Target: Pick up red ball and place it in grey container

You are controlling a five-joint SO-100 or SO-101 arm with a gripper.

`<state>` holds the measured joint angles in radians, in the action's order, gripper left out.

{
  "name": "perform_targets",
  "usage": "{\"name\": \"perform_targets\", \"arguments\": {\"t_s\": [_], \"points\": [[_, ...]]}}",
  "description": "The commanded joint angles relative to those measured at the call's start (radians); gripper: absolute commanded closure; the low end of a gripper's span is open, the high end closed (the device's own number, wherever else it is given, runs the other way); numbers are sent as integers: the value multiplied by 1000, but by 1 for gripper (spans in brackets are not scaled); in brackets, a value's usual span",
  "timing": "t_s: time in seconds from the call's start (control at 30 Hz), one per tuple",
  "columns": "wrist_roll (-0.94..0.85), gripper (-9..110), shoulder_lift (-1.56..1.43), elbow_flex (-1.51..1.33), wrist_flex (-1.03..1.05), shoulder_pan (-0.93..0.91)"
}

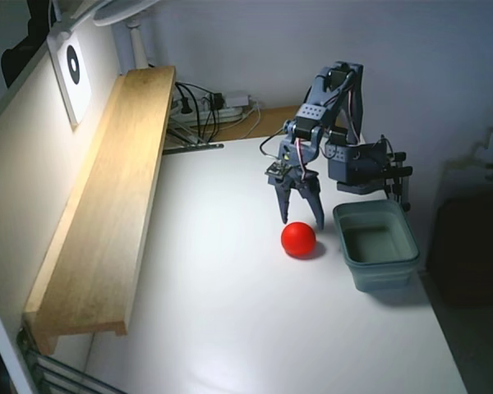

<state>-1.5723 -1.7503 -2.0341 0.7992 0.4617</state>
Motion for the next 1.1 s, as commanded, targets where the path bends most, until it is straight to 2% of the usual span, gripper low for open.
{"name": "perform_targets", "arguments": {"t_s": [0.0, 0.63, 1.07], "points": [[2, 63, -17, 5, -14, 10], [2, 63, 135, 140, -31, 10], [2, 63, 138, 143, -31, 10]]}}
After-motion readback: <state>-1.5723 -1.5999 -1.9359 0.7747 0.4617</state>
